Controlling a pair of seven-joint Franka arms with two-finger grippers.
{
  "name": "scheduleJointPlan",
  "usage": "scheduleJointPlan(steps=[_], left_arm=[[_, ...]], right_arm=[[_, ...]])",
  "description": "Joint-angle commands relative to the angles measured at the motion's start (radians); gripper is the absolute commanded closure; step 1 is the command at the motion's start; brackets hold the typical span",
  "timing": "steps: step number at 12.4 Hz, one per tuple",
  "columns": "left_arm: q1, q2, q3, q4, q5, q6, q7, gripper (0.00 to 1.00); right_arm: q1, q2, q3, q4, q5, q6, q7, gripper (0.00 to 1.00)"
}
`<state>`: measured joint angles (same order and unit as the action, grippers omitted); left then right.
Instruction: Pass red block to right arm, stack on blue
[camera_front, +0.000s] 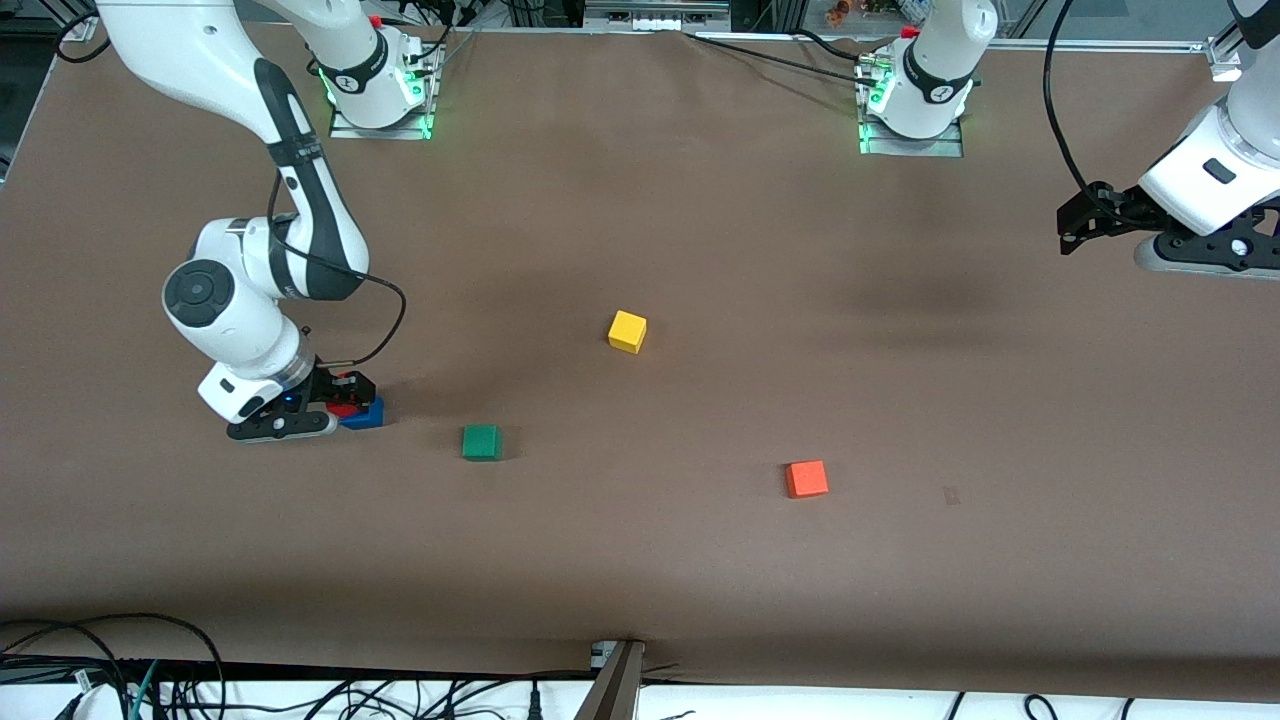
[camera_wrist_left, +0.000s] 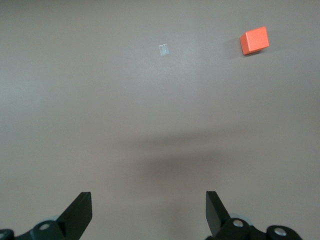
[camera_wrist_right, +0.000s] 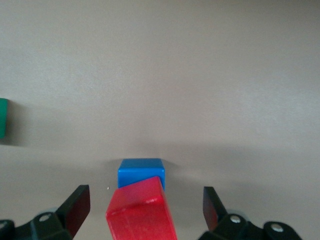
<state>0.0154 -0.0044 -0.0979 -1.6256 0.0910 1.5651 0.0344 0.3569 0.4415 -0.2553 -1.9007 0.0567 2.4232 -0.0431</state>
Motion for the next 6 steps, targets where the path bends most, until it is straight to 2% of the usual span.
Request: scheduleJointPlan(steps=[1, 6], left_arm=[[0.003, -0.002, 0.007, 0.004, -0.017, -0.011, 0.024, 0.00], [0.002, 0.001, 0.007, 0.019, -0.014, -0.031, 0.027, 0.00]], right_arm=[[-0.007, -0.032, -0.013, 0.136, -0.008, -0.258, 0.002, 0.00], [-0.006, -0.040, -0.064, 0.457, -0.008, -0.778, -0.001, 0.00]])
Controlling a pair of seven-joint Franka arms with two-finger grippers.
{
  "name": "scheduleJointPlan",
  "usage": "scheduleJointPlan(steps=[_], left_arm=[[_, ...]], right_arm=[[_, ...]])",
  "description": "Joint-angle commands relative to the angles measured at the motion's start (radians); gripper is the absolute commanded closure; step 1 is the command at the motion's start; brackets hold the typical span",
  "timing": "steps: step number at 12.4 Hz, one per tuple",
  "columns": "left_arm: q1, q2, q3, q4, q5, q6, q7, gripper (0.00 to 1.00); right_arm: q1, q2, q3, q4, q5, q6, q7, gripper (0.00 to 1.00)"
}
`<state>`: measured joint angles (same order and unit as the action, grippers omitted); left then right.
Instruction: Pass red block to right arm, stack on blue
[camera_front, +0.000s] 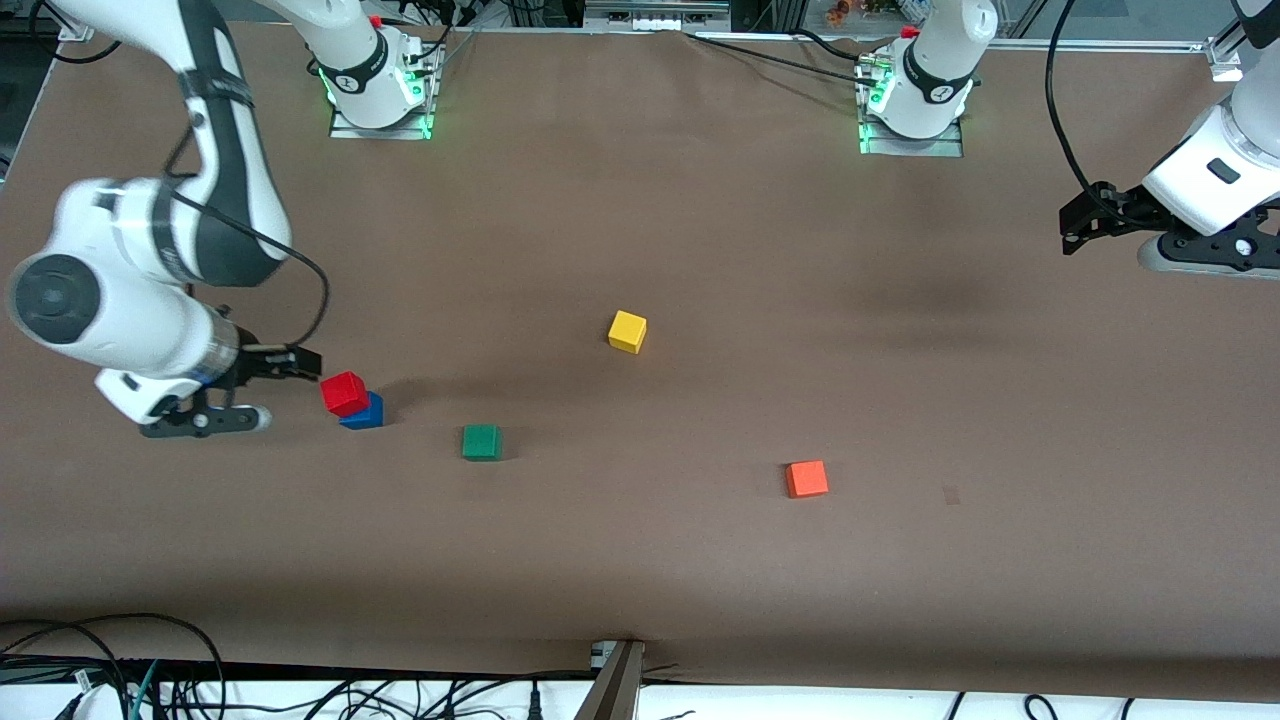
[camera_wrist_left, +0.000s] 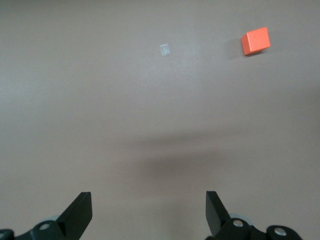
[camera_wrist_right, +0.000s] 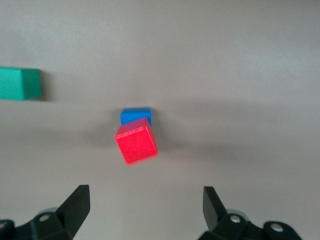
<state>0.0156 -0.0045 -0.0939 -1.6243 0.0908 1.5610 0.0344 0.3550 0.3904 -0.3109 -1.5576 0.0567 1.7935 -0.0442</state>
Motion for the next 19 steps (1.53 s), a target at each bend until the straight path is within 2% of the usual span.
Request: scheduleJointPlan(steps=[1, 2, 4, 7, 10, 14, 19], left_arm=[[0.001, 0.001, 0.000, 0.018, -0.013, -0.041, 0.038, 0.00], [0.001, 0.004, 0.000, 0.020, -0.013, -0.041, 0.039, 0.00], [-0.006, 0.004, -0.007, 0.021, -0.019, -0.041, 0.029, 0.00], [-0.016, 0.015, -0.026, 0.047, -0.017, -0.041, 0.022, 0.00], [-0.003, 0.015, -0.026, 0.052, -0.019, -0.059, 0.033, 0.00], [0.000, 0.015, -0.026, 0.052, -0.029, -0.070, 0.030, 0.00], [0.001, 0.012, -0.024, 0.054, -0.046, -0.128, 0.033, 0.00]], right_arm=[[-0.005, 0.008, -0.017, 0.154, -0.008, -0.214, -0.002, 0.00], [-0.010, -0.017, -0.014, 0.187, -0.009, -0.279, 0.000, 0.00], [-0.059, -0.100, 0.033, 0.186, -0.006, -0.302, 0.004, 0.00], [-0.186, -0.229, 0.180, 0.116, -0.027, -0.353, -0.005, 0.00], [-0.226, -0.344, 0.190, 0.087, -0.027, -0.379, 0.000, 0.00], [-0.260, -0.427, 0.191, 0.010, -0.029, -0.402, 0.000, 0.00], [-0.254, -0.370, 0.182, 0.057, -0.054, -0.422, -0.008, 0.00]])
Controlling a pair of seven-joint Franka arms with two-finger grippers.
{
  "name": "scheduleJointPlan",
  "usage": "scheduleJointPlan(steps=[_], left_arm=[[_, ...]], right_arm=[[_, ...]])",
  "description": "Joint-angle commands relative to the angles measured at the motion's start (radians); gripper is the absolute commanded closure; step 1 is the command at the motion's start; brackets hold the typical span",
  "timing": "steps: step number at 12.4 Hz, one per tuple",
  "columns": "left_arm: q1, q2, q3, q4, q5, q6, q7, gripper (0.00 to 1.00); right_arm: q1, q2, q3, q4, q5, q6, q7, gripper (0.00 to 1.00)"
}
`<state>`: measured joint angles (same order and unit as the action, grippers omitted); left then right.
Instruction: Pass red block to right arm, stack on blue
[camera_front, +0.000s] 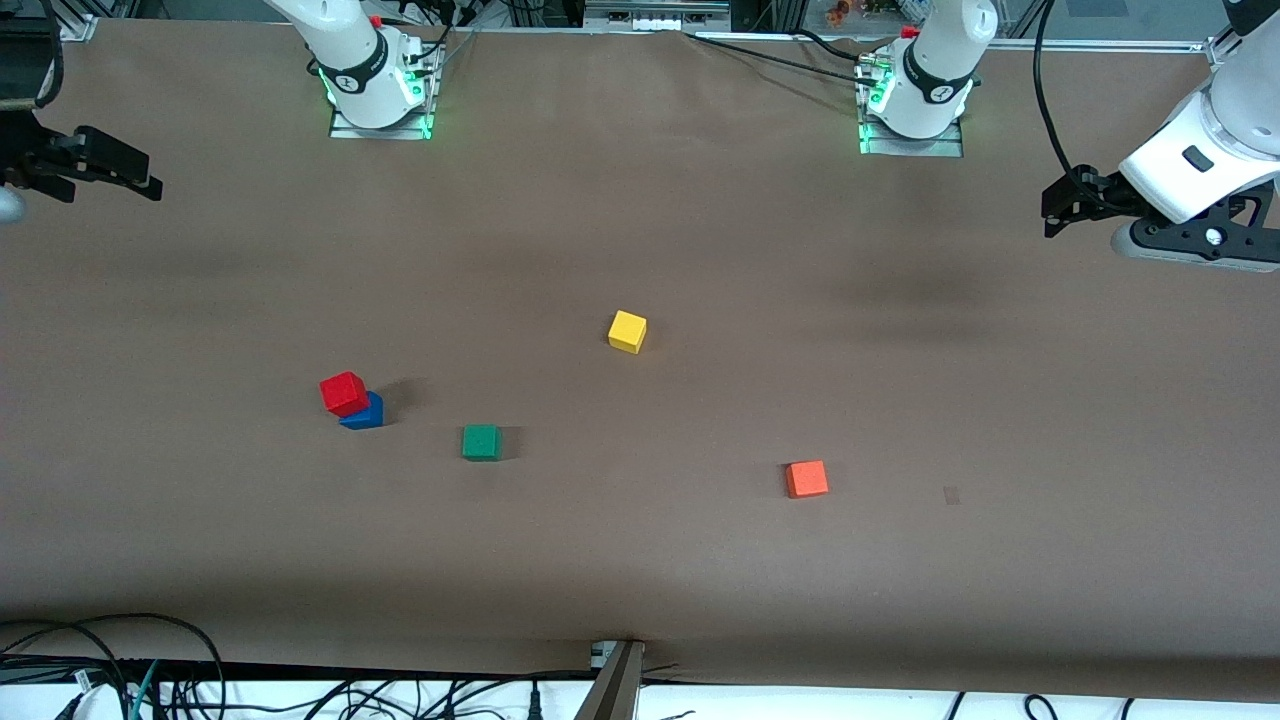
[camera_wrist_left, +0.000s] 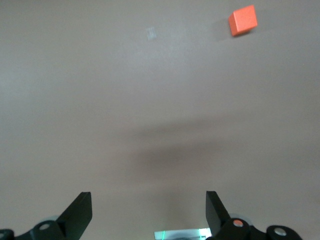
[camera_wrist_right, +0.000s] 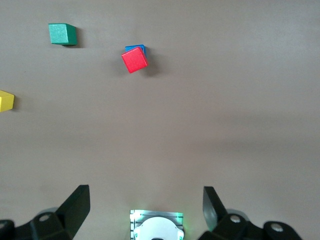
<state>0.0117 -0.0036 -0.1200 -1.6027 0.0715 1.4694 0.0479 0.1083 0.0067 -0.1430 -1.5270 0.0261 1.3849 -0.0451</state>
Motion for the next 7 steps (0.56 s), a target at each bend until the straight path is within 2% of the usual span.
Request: scheduleJointPlan(steps=[1, 7], left_arm=[[0.005, 0.013, 0.005, 0.032, -0.028, -0.037, 0.020, 0.00], [0.007, 0.013, 0.010, 0.032, -0.029, -0.038, 0.023, 0.00]], right_arm=[[-0.007, 0.013, 0.014, 0.027, -0.028, -0.014, -0.007, 0.00], [-0.002, 0.026, 0.016, 0.036, -0.026, -0.012, -0.005, 0.00]])
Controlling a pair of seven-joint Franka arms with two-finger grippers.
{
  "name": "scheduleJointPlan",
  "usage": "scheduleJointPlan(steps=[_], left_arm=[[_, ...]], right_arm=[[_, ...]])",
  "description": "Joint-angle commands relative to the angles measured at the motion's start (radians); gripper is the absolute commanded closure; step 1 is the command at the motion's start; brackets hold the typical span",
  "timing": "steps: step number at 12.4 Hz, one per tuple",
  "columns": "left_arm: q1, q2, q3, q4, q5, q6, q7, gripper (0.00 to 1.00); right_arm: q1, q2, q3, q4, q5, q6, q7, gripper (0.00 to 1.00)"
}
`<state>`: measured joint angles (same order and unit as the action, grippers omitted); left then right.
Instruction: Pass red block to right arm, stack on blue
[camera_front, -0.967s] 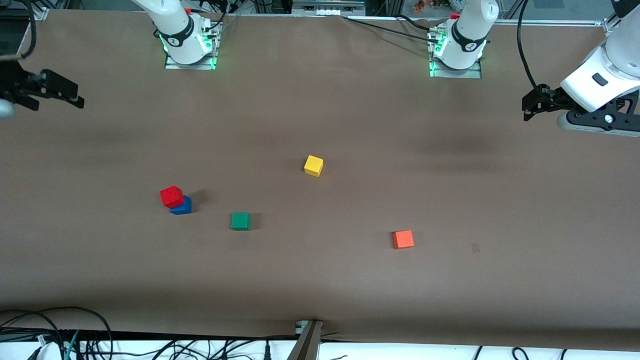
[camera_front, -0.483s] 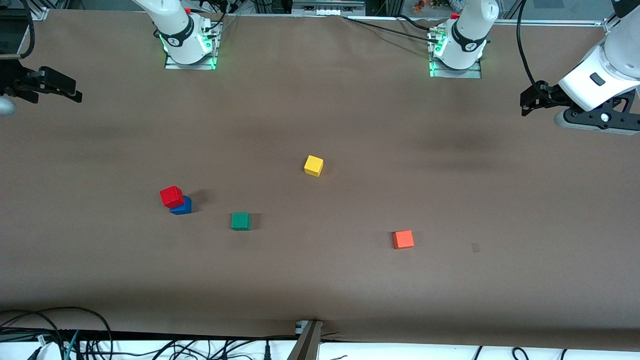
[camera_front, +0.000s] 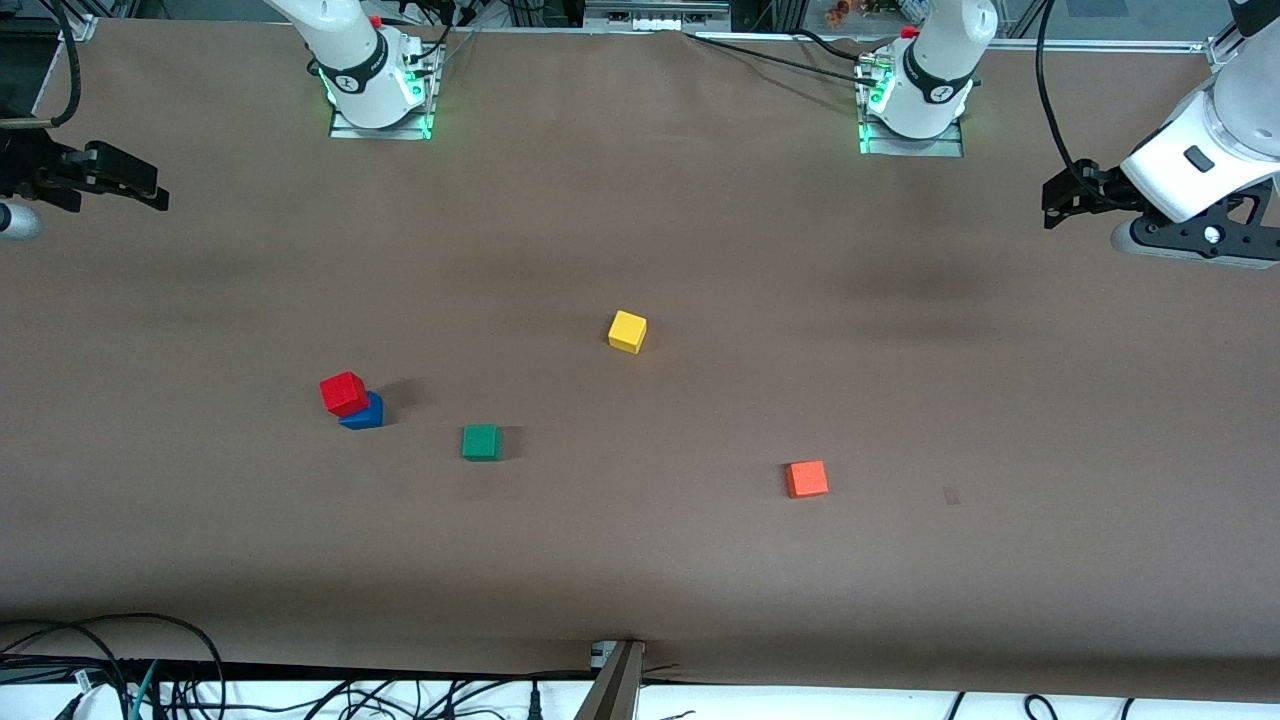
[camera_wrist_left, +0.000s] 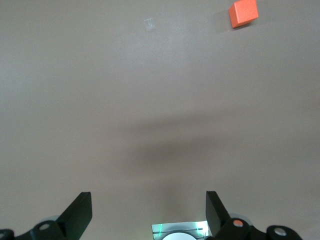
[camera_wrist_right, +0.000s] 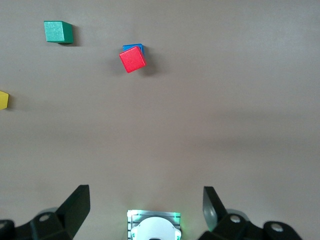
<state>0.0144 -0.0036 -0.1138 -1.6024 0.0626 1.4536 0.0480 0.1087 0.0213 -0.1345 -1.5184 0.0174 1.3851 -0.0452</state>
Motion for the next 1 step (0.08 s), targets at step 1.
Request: scheduleJointPlan(steps=[1], left_arm=[[0.004, 0.013, 0.003, 0.032, -0.021, -0.022, 0.023, 0.00]], right_arm=[[-0.003, 0.011, 0.009, 0.027, -0.016, -0.011, -0.007, 0.00]])
